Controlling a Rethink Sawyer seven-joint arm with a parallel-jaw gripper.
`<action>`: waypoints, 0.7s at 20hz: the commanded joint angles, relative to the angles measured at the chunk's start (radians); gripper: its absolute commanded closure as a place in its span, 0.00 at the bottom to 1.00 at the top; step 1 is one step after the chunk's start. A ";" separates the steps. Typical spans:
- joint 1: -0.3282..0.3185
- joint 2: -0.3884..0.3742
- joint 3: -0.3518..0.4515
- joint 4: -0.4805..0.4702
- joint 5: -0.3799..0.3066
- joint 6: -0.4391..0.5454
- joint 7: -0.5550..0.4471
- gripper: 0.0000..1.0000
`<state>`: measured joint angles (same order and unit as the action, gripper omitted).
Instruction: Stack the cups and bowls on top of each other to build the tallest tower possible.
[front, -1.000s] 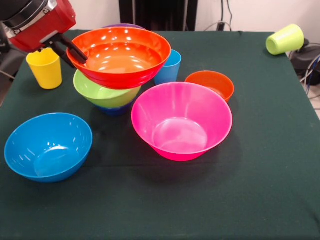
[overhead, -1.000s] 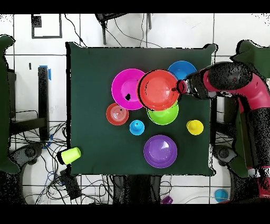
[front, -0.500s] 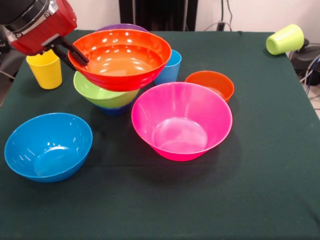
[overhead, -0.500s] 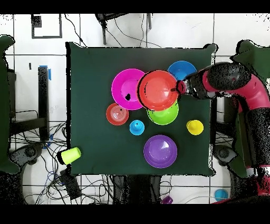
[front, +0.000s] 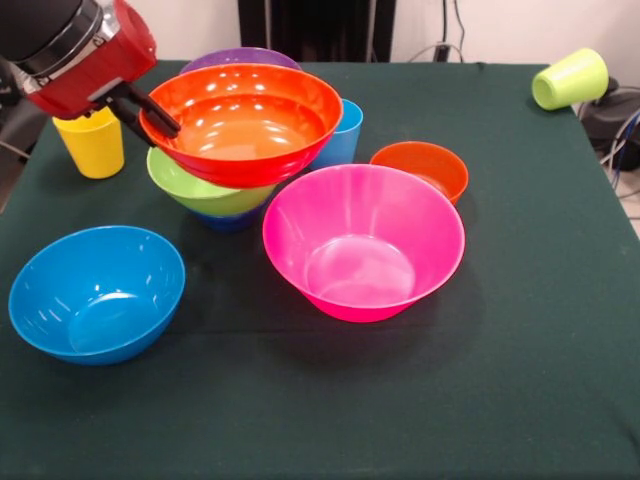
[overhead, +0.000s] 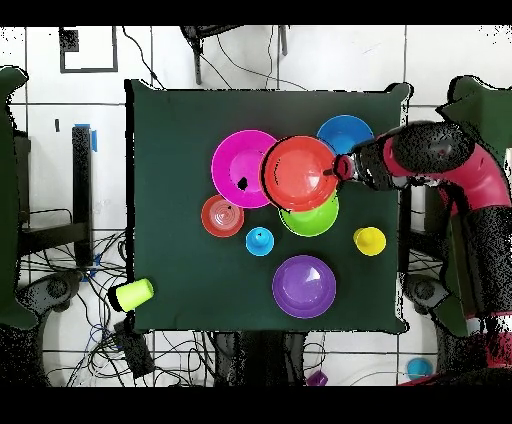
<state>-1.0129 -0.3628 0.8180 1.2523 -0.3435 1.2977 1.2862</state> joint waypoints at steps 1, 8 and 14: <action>-0.017 0.010 -0.010 -0.006 -0.084 0.019 -0.295 1.00; -0.020 0.018 -0.007 -0.052 -0.099 0.075 -0.334 1.00; -0.022 0.033 -0.003 -0.102 -0.117 0.113 -0.371 1.00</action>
<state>-1.0564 -0.3610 0.8182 1.2325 -0.3800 1.3053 1.2862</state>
